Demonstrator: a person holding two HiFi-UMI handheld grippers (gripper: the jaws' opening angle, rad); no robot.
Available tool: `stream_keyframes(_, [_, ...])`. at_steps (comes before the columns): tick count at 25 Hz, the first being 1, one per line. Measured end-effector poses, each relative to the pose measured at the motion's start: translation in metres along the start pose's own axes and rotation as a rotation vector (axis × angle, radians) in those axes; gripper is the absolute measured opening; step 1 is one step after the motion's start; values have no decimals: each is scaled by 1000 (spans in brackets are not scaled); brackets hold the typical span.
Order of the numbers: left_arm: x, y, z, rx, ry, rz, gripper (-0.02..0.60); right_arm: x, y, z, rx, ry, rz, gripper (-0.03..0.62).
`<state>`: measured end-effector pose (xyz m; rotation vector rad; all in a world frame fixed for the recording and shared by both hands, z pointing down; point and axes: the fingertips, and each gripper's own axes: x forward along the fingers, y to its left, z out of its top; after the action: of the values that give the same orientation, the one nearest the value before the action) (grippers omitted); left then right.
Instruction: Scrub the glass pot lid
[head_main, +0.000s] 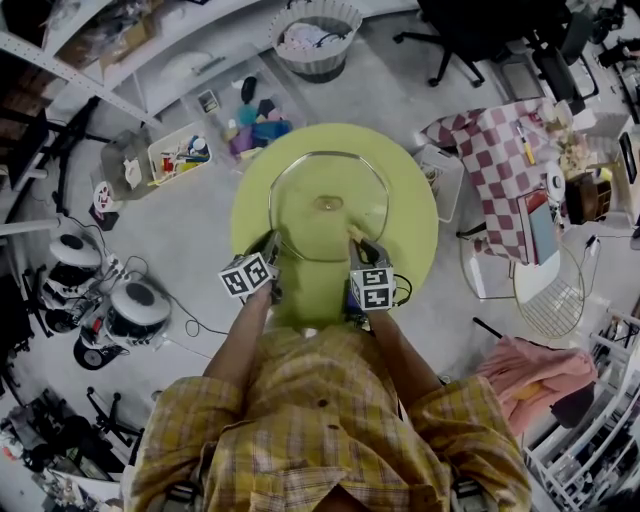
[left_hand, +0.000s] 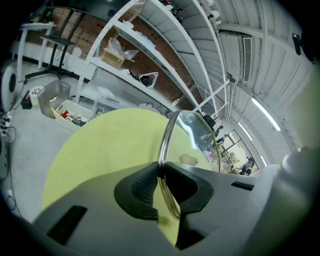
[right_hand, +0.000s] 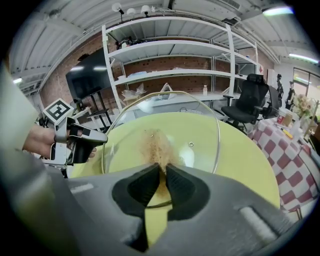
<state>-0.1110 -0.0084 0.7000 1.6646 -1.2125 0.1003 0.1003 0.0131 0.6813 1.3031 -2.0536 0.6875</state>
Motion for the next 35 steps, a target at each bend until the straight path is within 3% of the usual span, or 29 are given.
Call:
stream_keyframes(13, [-2,0,0,72,-7,134,54,1,1,-1,20,-3,-8,37])
stream_keyframes(35, [-2,0,-5,94,-13,147,54,4,-34,6,-22,18,-81,38])
